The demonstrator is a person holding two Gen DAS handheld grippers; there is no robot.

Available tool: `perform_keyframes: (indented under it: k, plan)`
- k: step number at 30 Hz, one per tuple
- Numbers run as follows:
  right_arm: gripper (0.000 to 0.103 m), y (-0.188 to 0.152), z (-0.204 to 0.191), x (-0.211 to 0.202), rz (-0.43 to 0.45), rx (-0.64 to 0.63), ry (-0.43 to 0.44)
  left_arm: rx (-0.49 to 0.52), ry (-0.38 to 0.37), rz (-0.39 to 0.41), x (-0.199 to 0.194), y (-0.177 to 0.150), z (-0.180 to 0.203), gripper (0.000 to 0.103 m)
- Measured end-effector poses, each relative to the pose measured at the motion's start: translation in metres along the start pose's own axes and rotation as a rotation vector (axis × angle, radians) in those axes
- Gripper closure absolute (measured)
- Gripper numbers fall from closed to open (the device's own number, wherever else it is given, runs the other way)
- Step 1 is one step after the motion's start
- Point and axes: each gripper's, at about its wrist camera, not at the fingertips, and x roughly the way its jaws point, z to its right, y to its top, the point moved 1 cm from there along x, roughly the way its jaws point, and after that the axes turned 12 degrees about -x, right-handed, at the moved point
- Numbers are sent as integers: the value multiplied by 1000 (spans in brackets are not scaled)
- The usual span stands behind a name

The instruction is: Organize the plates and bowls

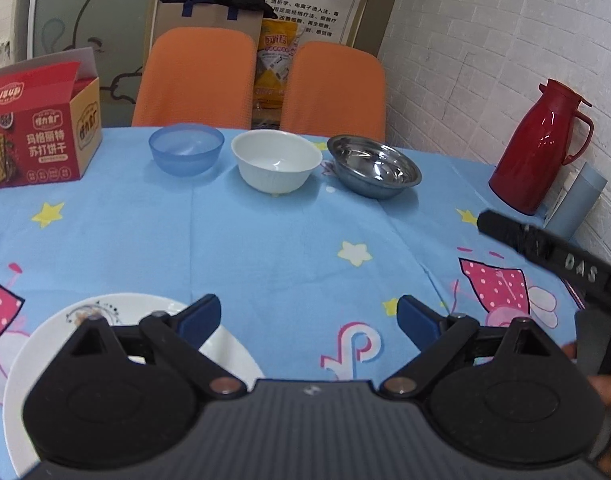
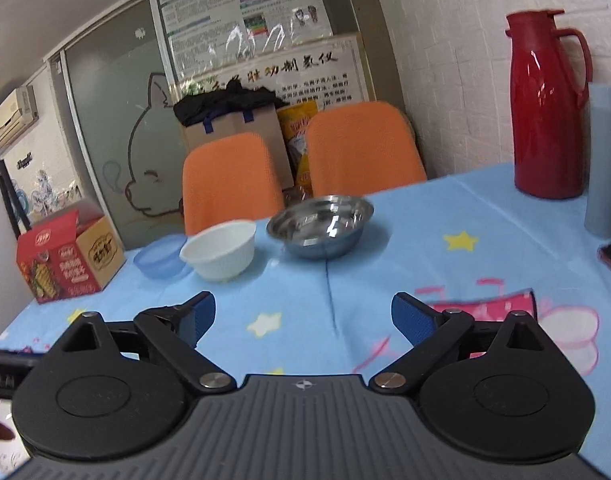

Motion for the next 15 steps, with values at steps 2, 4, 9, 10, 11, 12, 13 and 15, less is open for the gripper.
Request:
perform_keyframes:
  k: [2,4,9,10,11,12,13,15]
  plan:
    - [0,19,17,22,18,1,-21,0,-26,-6,6,16,9,10]
    - [0,31,29,44,7,11,-25,-12,-71,-15,16,36,20,10]
    - [0,37,57,86,-64,22,-60,-139,-197,-72,66,84,50,10]
    - [0,34,64,91,-87,23,-65,-177,-219,-86,80,91,53,10]
    - [0,32,69,97,-107,22,-68,-222,-227,-104,96,97,56,10]
    - [0,30,74,102,-125,20,-73,-264,-232,-125,110,101,57,10]
    - [0,29,78,108,-144,15,-80,-307,-240,-151,128,105,58,10]
    - [0,28,85,117,-170,5,-84,-368,-226,-186,157,109,58,10]
